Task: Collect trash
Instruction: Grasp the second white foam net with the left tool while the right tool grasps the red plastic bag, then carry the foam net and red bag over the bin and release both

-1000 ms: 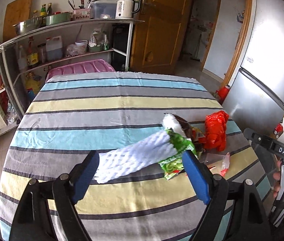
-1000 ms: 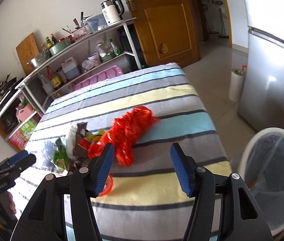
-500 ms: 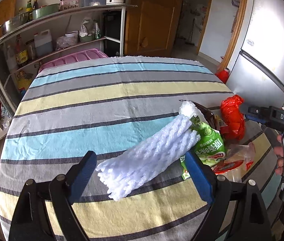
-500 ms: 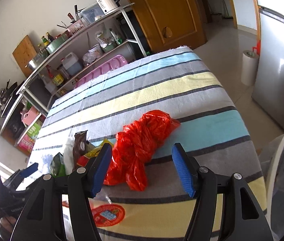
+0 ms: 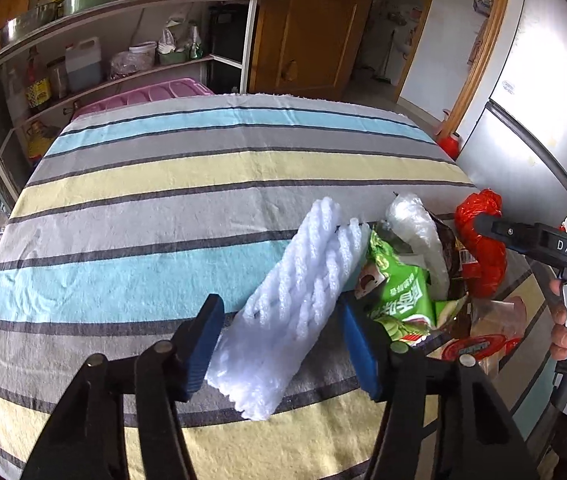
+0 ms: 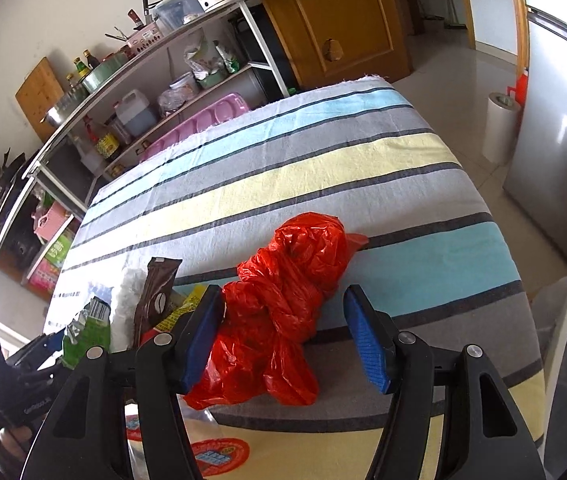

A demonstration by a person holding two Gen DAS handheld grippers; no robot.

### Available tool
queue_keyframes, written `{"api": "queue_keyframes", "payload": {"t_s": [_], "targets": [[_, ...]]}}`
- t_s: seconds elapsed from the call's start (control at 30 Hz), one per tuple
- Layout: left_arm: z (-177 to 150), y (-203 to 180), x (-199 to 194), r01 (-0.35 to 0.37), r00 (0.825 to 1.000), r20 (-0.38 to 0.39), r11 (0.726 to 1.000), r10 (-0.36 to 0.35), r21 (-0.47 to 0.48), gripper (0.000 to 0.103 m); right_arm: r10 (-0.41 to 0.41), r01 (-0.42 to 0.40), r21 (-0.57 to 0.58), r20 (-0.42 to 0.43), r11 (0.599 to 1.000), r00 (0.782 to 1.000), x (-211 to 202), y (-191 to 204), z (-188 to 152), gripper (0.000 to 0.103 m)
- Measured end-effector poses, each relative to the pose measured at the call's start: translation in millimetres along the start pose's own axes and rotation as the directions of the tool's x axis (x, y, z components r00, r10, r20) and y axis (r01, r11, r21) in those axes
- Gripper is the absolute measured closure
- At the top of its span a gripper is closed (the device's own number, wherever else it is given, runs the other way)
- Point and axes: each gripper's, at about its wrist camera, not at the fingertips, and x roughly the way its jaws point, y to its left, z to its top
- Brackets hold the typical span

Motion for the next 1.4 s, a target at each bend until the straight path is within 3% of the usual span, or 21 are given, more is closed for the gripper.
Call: {"api": "queue_keyframes", "payload": {"t_s": [0.13, 0.23, 0.37, 0.8, 1.4], "targets": [[0.6, 1.0, -0.3, 0.026, 1.000, -0.001, 0.999, -0.026, -0.021, 0.057, 0.012, -0.012, -0.015, 0.003, 1.000, 1.000, 1.7, 2.6, 0.2, 0.054], [-0.4, -0.9, -0.1, 0.026, 1.000, -0.002, 0.999, -0.026, -0.032, 0.060, 0.006, -0.006, -0.030, 0.010, 1.000, 1.000, 0.9, 5.2, -0.8, 0.055], [-0.5, -1.1, -3.4, 0.015, 1.000, 0.012, 0.999, -0.015, -0.037, 0.072, -0.003, 0.004, -0.043, 0.024, 0.999, 1.000, -1.0, 7.3, -4.1, 0.056], [1.5, -8.4, -29.4, 0.027, 0.997, 0.069, 0.998, -0.024, -0.048, 0.074, -0.006, 0.011, -0.061, 0.092, 0.998, 0.996, -25.3, 6.3, -9.4, 0.057], [10.2, -50.2, -71.9, 0.066, 0.985, 0.161, 0.998, -0.068, 0.022, 0.074, -0.075, 0.111, -0.144, 0.232, 0.983, 0.970, -83.7, 14.7, -28.9, 0.057]]}}
